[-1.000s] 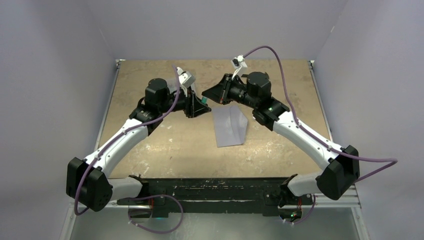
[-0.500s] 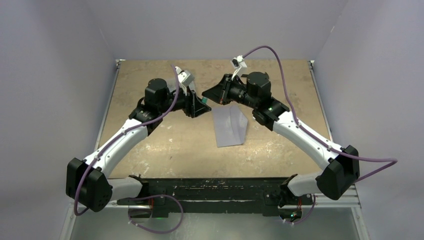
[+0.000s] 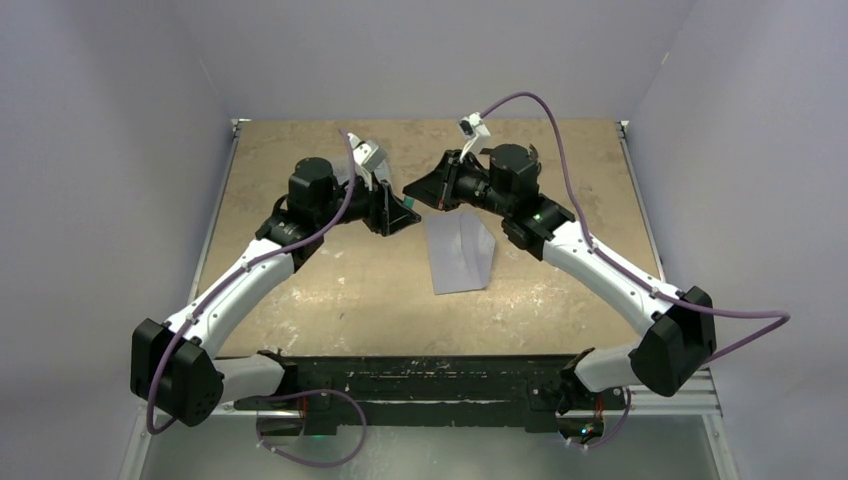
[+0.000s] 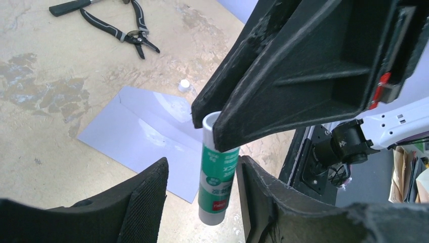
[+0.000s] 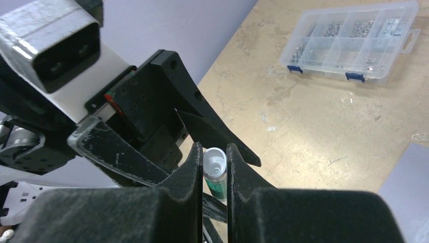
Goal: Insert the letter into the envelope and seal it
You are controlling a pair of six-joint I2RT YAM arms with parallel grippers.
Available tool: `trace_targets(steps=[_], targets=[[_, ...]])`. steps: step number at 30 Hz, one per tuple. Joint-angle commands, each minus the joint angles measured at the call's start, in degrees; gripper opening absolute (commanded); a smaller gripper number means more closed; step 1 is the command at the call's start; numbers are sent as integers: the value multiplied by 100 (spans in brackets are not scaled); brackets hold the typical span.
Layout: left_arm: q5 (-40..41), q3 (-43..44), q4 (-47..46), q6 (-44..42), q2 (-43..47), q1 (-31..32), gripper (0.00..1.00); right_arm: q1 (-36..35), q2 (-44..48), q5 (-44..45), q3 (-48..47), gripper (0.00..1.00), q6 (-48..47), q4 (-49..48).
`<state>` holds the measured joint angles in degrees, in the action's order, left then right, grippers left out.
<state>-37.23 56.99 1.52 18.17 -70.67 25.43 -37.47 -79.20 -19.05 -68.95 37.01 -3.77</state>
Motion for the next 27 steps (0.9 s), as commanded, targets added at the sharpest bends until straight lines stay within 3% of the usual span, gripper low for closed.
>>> trace_targets(steps=[1,3,8,9,12,13,16,18,23,27], targets=[[-44,135,-350,130,133,-47,52,14,-47,-120,-13,8,-207,-54],[-100,104,-420,166,133,-47,47,13,-52,-126,-5,8,-208,-45],[-287,77,-420,145,83,-48,5,14,-22,-108,19,8,-124,-108],[-312,72,-393,132,74,-47,0,12,-5,-112,28,8,-105,-137],[-373,71,-323,24,84,-47,0,21,67,-150,92,11,-72,-259],[-403,85,-307,-22,95,-47,0,21,108,-152,119,18,-71,-294],[-708,163,-172,-292,124,-47,0,25,306,-178,184,53,-455,-339],[-1045,272,151,-582,103,-47,0,92,429,-449,195,62,-841,-318],[-1829,660,955,-1396,-58,-47,0,374,485,-2361,95,63,-1890,98],[-2323,1068,1598,-2074,-186,-47,0,374,518,-2808,13,64,-2634,685]])
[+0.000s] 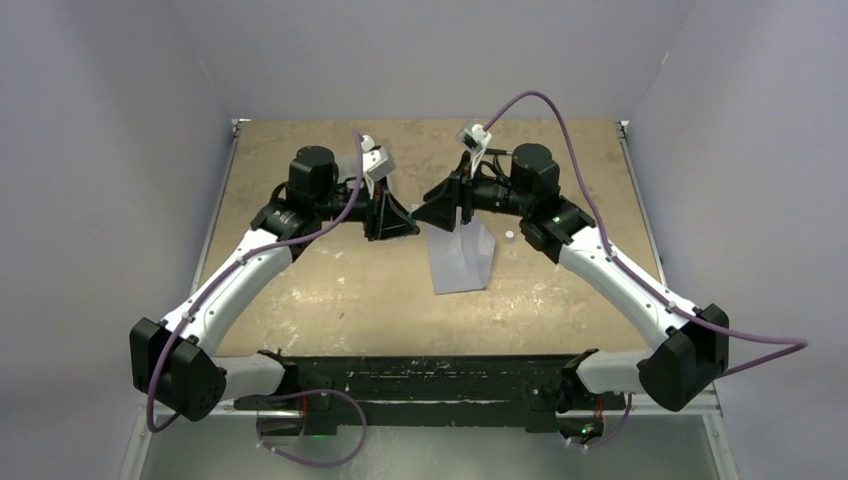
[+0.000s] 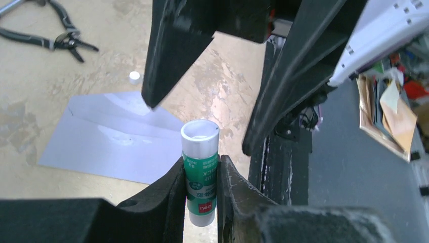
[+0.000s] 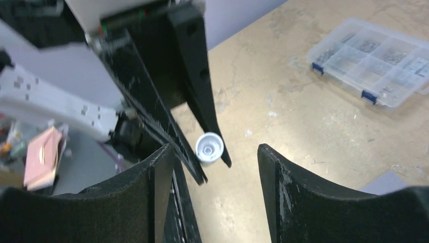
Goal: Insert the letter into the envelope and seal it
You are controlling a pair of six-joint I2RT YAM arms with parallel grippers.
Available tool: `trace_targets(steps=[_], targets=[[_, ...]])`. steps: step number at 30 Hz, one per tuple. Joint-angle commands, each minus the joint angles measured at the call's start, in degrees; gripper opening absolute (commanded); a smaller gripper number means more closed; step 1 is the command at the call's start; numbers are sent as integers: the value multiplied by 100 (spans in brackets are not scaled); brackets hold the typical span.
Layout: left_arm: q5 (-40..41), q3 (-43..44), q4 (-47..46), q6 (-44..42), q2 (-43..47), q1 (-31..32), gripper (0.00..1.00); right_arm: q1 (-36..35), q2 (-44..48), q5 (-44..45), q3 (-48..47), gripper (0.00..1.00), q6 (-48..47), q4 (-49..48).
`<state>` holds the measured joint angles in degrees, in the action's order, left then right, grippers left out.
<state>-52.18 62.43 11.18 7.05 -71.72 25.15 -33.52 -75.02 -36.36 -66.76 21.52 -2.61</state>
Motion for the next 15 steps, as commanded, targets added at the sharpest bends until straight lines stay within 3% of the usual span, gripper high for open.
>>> trace_targets(steps=[1,6,12,15], targets=[[-903,556,681,-1040,-88,-19,0,-15,121,-1136,-230,64,-1285,704],[-1334,577,760,-1230,-135,-19,0,-20,197,-1045,-206,69,-1569,652],[-1278,656,1165,-1604,-162,-19,0,-18,-40,-1132,-336,61,-1281,478],[-1211,724,1377,-1745,-184,-19,0,-19,-113,-1042,-390,46,-1078,374]])
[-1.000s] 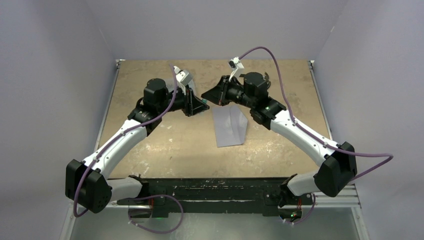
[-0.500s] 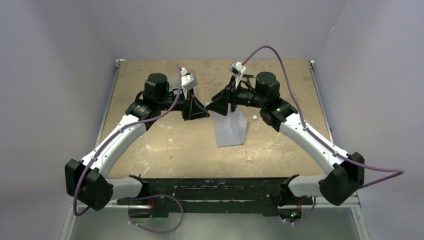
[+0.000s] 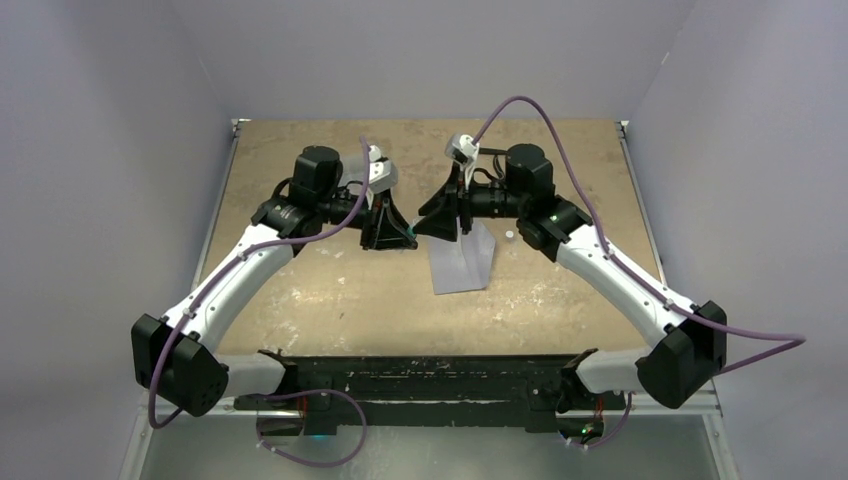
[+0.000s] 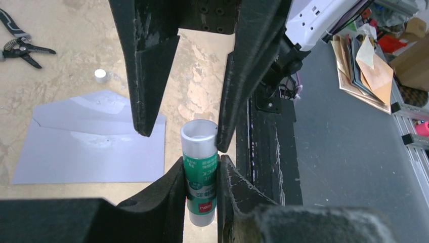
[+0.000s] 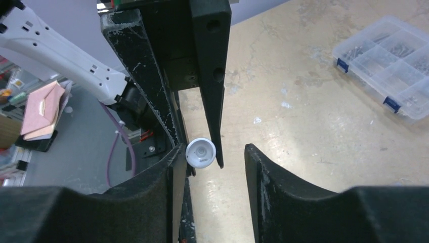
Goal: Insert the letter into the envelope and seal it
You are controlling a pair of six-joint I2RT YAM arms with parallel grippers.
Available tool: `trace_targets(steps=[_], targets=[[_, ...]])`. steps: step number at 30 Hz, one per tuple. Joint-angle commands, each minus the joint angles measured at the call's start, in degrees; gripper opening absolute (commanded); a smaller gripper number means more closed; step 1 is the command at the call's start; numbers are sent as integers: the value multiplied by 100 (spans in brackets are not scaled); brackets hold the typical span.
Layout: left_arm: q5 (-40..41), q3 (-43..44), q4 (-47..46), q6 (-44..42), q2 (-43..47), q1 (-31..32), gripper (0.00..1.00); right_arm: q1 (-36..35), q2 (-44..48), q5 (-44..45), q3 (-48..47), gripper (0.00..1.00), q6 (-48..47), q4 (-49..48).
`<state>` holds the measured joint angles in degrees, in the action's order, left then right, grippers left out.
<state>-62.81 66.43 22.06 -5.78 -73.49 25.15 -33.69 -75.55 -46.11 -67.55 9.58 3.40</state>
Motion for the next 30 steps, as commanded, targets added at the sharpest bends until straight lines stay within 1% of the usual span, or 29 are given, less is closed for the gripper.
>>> trace_targets(steps=[1,4,7,9,10,11,13,15,16,17,18,20,22,24,26,27,28,30], targets=[[-151,328,305,-474,-14,-19,0,2,-110,10,-352,40,230,-241],[-153,335,331,-549,-37,-19,0,-12,-247,46,-417,30,455,-256],[-103,373,310,-630,-81,-19,0,-46,-368,-120,-395,19,823,-510],[-5,405,281,-716,-95,-23,0,-59,-421,127,-429,10,1076,-535],[104,401,208,-712,-88,-19,0,-59,-444,390,-426,2,1298,-572],[414,386,63,-629,-68,-19,0,-60,-463,675,-442,0,1540,-578],[871,267,-185,-746,-5,-12,0,-62,-505,1662,-439,0,2252,-511],[1653,-8,-617,-999,147,5,0,-65,-561,3034,-443,0,3159,-159],[2025,-147,-794,-1234,248,22,0,-63,-578,3565,-420,0,3643,-57],[2243,-329,-920,-1731,356,25,0,-58,-590,3934,-379,0,4165,-16],[2518,-538,-1160,-2047,467,25,0,-66,-609,4226,-353,0,4413,-74],[2905,-955,-1751,-2558,687,25,0,-67,-755,4407,-462,0,5020,-37],[3060,-1164,-2070,-3037,799,25,0,-67,-1002,4414,-875,0,5503,249],[3062,-1234,-2118,-3362,821,25,0,-67,-1244,4413,-1233,0,6010,660],[3078,-1133,-2052,-3315,714,21,0,-67,-1439,4353,-1534,0,6151,842],[3089,-980,-1876,-3211,594,25,0,-72,-1503,4356,-1660,1,5902,852],[3010,-804,-1606,-3058,466,25,0,-68,-1534,4298,-1702,16,5544,689],[2767,-588,-1311,-2500,237,19,0,-52,-1436,3887,-1633,53,4607,366]])
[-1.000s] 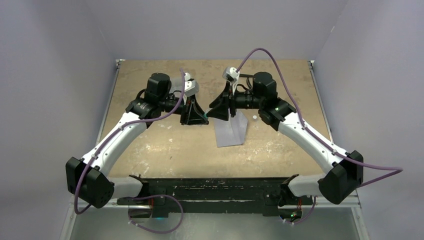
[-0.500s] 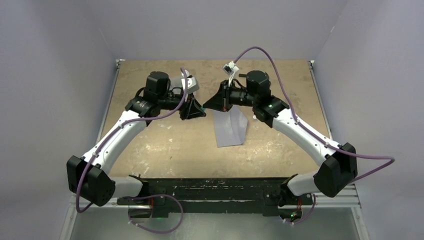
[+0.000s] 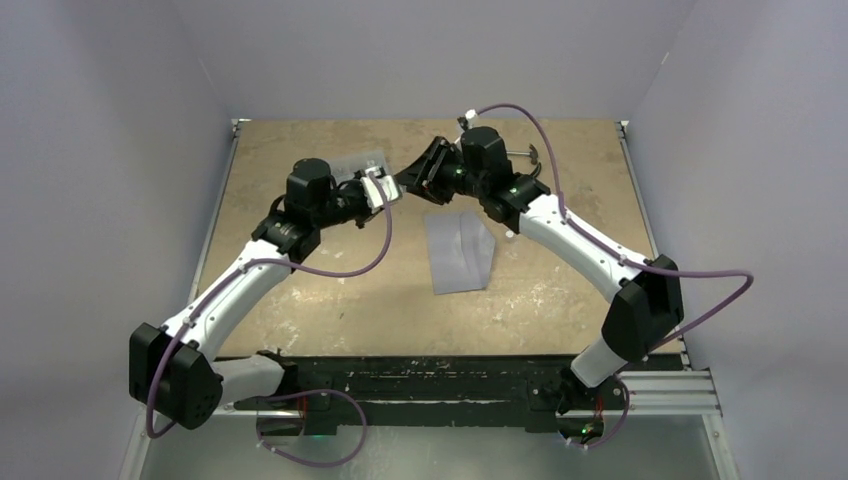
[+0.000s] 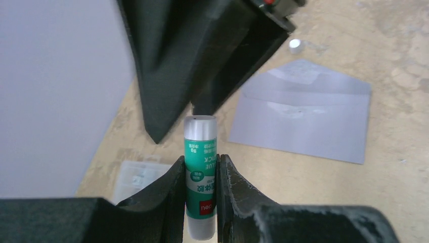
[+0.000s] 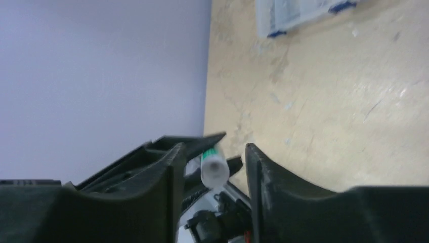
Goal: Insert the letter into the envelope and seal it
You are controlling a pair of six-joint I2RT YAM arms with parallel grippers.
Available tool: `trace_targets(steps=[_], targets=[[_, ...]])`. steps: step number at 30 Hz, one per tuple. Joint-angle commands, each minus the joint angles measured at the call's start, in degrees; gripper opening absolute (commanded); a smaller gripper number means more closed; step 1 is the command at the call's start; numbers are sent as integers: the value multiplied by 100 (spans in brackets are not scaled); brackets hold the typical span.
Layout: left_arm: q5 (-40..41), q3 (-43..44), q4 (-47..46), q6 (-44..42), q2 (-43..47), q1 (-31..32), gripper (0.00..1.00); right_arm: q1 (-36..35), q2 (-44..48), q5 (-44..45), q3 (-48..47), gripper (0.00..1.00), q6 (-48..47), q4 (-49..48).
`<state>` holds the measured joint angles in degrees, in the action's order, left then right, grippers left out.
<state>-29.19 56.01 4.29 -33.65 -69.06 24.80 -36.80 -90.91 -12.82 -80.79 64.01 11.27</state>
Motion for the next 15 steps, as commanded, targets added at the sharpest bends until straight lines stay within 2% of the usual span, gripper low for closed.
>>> trace_targets(steps=[1,2,3,5,8,11,15], targets=[[-725,460,442,644,-306,52,0,306,209,576,-229,65,-1330,-489],[-928,460,487,896,-455,45,0,318,372,615,-76,76,-1769,-536],[-1198,496,664,1002,-564,35,0,389,575,469,137,80,-2183,-697],[-1832,576,1032,962,-760,34,0,719,993,-43,699,80,-3064,-1071],[-2627,662,1319,904,-822,18,0,1248,1502,-1272,1418,77,-4148,-1273],[-3438,760,1876,419,-875,-1,0,1331,1930,-2464,1891,79,-5537,-1138],[-3989,927,2527,-227,-1001,8,0,1303,2215,-3768,2223,84,-6345,-908]])
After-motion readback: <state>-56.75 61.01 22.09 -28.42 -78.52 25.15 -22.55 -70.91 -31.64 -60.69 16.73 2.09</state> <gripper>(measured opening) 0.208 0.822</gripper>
